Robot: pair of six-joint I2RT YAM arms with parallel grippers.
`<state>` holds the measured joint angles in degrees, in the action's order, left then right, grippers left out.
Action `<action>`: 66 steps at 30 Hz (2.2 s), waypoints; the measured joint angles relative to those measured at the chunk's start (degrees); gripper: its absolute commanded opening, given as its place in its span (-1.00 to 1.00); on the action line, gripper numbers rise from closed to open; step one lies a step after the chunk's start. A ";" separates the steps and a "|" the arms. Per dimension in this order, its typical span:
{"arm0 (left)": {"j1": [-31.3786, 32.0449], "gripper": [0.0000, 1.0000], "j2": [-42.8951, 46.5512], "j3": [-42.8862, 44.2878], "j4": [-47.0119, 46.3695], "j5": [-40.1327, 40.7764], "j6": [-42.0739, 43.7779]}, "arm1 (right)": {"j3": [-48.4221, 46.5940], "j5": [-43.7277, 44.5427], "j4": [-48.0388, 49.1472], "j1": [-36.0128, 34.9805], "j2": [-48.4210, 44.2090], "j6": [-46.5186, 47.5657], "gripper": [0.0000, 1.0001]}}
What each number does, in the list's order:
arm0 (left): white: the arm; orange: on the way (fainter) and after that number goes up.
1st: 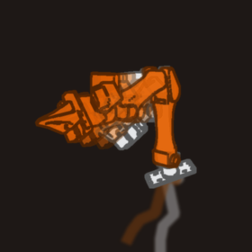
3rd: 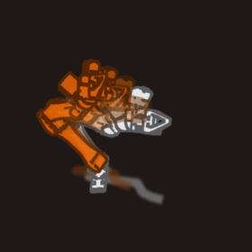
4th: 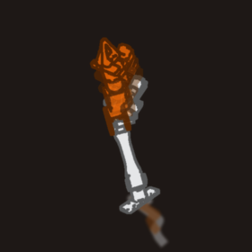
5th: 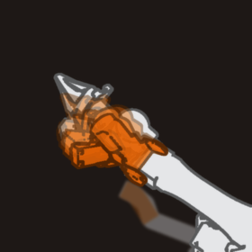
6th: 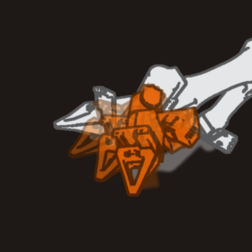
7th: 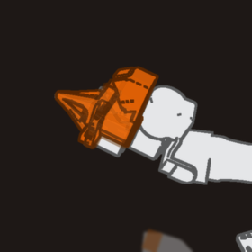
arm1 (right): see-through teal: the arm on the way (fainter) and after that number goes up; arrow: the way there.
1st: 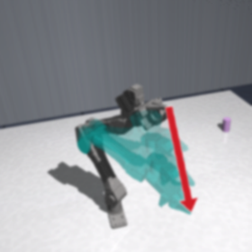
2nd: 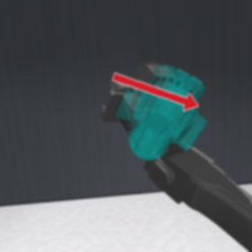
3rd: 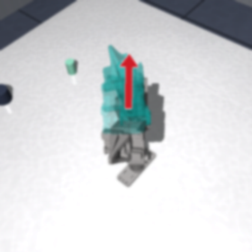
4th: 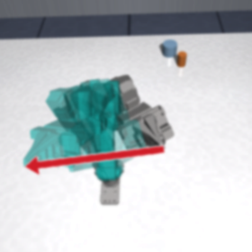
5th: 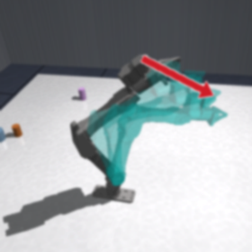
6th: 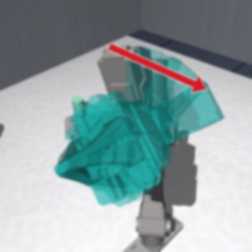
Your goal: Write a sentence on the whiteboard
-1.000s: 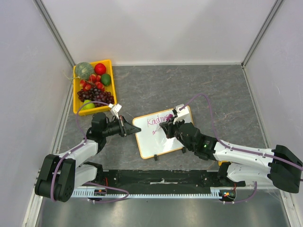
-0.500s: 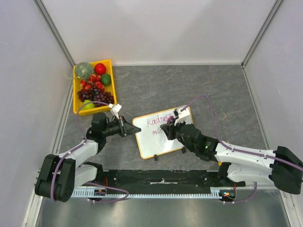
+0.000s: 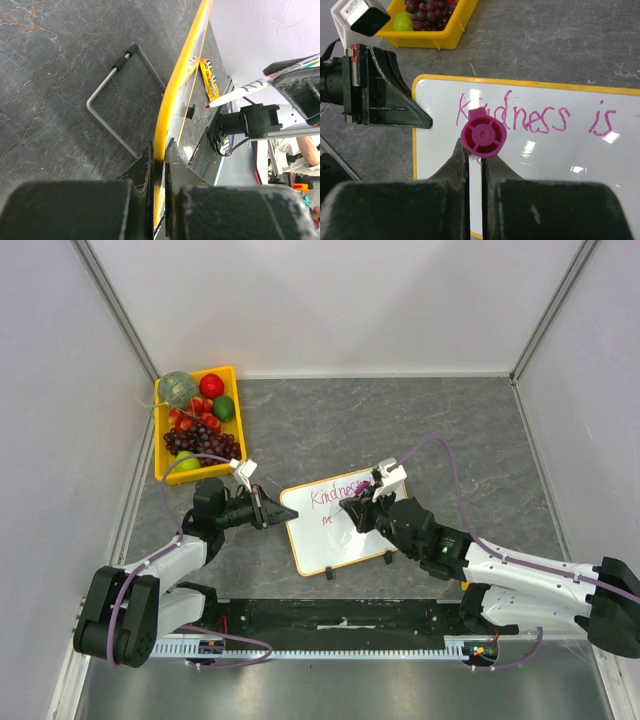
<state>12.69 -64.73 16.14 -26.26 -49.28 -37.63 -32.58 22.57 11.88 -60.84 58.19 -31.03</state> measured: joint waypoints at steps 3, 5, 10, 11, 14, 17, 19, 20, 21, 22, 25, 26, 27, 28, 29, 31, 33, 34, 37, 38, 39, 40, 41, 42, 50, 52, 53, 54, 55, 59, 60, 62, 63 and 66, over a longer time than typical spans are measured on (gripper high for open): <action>0.00 -0.96 0.02 0.00 0.00 0.00 0.00 | -1.25 -0.17 -0.26 0.81 -0.02 0.17 -1.00; 0.00 -0.96 0.07 0.00 0.00 -0.02 0.00 | -1.62 -0.81 -0.26 2.08 -0.02 0.15 -1.00; 0.04 -0.96 0.24 -0.02 0.02 -0.07 0.00 | -1.62 -3.76 -0.28 6.08 -0.02 -0.15 -1.00; 0.04 -0.96 0.26 0.00 0.02 -0.07 0.00 | -1.60 -4.37 -0.26 6.75 -0.02 -0.33 -1.00; 0.04 -0.96 0.26 -0.02 0.02 -0.07 0.00 | -1.53 -5.73 -0.09 7.15 -0.02 -0.50 -1.00; 0.04 -0.96 0.26 0.00 0.02 -0.07 0.00 | -1.27 -7.32 0.48 7.13 0.04 -0.57 -1.00; 0.04 -0.96 0.26 -0.02 0.02 -0.07 0.00 | -0.63 -7.82 0.79 7.08 0.04 -0.72 -1.00; 0.04 -0.96 0.26 0.00 0.04 -0.07 0.00 | -0.26 -8.04 0.85 7.10 0.07 -0.79 -1.00; 0.04 -0.96 0.26 -0.02 0.02 -0.07 0.00 | 0.04 -8.22 0.85 7.10 0.13 -0.87 -1.00; 0.04 -0.96 0.26 -0.02 0.04 -0.07 0.00 | 0.26 -8.24 0.85 7.10 0.22 -0.90 -1.00; 0.04 -0.96 0.26 0.00 0.04 -0.07 0.00 | 0.83 -8.33 0.70 7.10 0.39 -0.92 -1.00; 0.04 -0.96 0.26 0.00 0.04 -0.07 0.00 | 1.05 -8.28 0.72 7.10 0.39 -0.92 -1.00; 0.04 -0.96 0.26 0.00 0.04 -0.07 0.00 | 1.27 -8.26 0.70 7.10 0.39 -0.94 -1.00; 0.04 -0.96 0.26 0.00 0.02 -0.07 0.00 | 1.46 -8.17 0.66 7.10 0.39 -0.96 -1.00; 0.04 -0.96 0.26 0.00 0.02 -0.07 0.00 | 1.68 -8.09 0.70 7.10 0.39 -0.98 -1.00; 0.04 -0.96 0.26 0.00 0.04 -0.07 0.00 | 2.08 -7.76 0.81 7.10 0.42 -1.25 -1.00; 0.04 -0.96 0.26 0.00 0.02 -0.04 0.00 | 2.27 -7.48 0.92 7.10 0.44 -1.44 -1.00; 0.04 -0.96 0.26 0.00 0.02 -0.07 0.00 | 2.34 -7.32 1.01 7.10 0.50 -1.57 -1.00; 0.04 -0.96 0.26 0.00 0.02 -0.07 0.00 | 2.47 -7.02 1.29 7.10 0.61 -1.99 -1.00; 0.04 -0.96 0.26 -0.02 0.04 -0.07 0.00 | 2.49 -6.97 1.40 7.10 0.61 -2.03 -1.00; 0.04 -0.96 0.26 0.00 0.02 -0.07 0.00 | 2.51 -6.86 1.42 7.10 0.61 -2.05 -1.00; 0.07 -0.96 0.26 0.00 0.04 -0.07 0.00 | 2.56 -6.73 1.46 7.10 0.61 -2.08 -1.00; 0.04 -0.96 0.26 0.00 0.02 -0.07 0.00 | 2.56 -6.62 1.49 7.10 0.63 -2.12 -1.00; 0.07 -0.96 0.26 -0.02 0.04 -0.07 0.00 | 2.56 -6.56 1.53 7.10 0.63 -2.14 -1.00; 0.04 -0.96 0.22 0.00 0.04 -0.07 0.00 | 2.56 -6.14 2.67 7.10 1.31 -2.40 -1.00; 0.04 -0.96 0.22 -0.02 0.04 -0.04 0.00 | 2.56 -6.14 2.95 7.10 1.53 -2.45 -1.00; 0.04 -0.96 0.22 0.00 0.04 -0.04 0.00 | 2.56 -6.16 3.13 7.10 1.62 -2.45 -1.00; 0.04 -0.96 0.22 0.00 0.07 -0.04 0.00 | 2.56 -6.16 3.23 7.10 1.68 -2.45 -1.00; 0.04 -0.96 0.22 0.00 0.07 -0.04 0.00 | 2.56 -6.19 3.45 7.10 1.77 -2.45 -1.00; 0.04 -0.96 0.22 0.00 0.07 -0.04 0.00 | 2.56 -6.43 3.96 7.10 2.10 -2.43 -1.00; 0.04 -0.96 0.22 0.00 0.09 -0.02 0.00 | 2.56 -6.54 4.00 7.10 2.19 -2.43 -1.00; 0.04 -0.96 0.22 0.00 0.13 0.00 0.00 | 2.56 -7.02 4.02 7.10 2.34 -2.43 -1.00; 0.04 -0.96 0.22 0.00 0.17 0.00 0.00 | 2.56 -7.21 4.00 7.10 2.36 -2.43 -1.00; 0.04 -0.96 0.22 0.00 0.20 0.00 0.00 | 2.56 -7.56 3.98 7.10 2.40 -2.43 -1.00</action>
<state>12.73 -64.51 16.14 -26.06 -49.28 -37.63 -30.02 15.00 15.86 -53.74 60.60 -33.45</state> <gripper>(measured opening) 0.066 0.059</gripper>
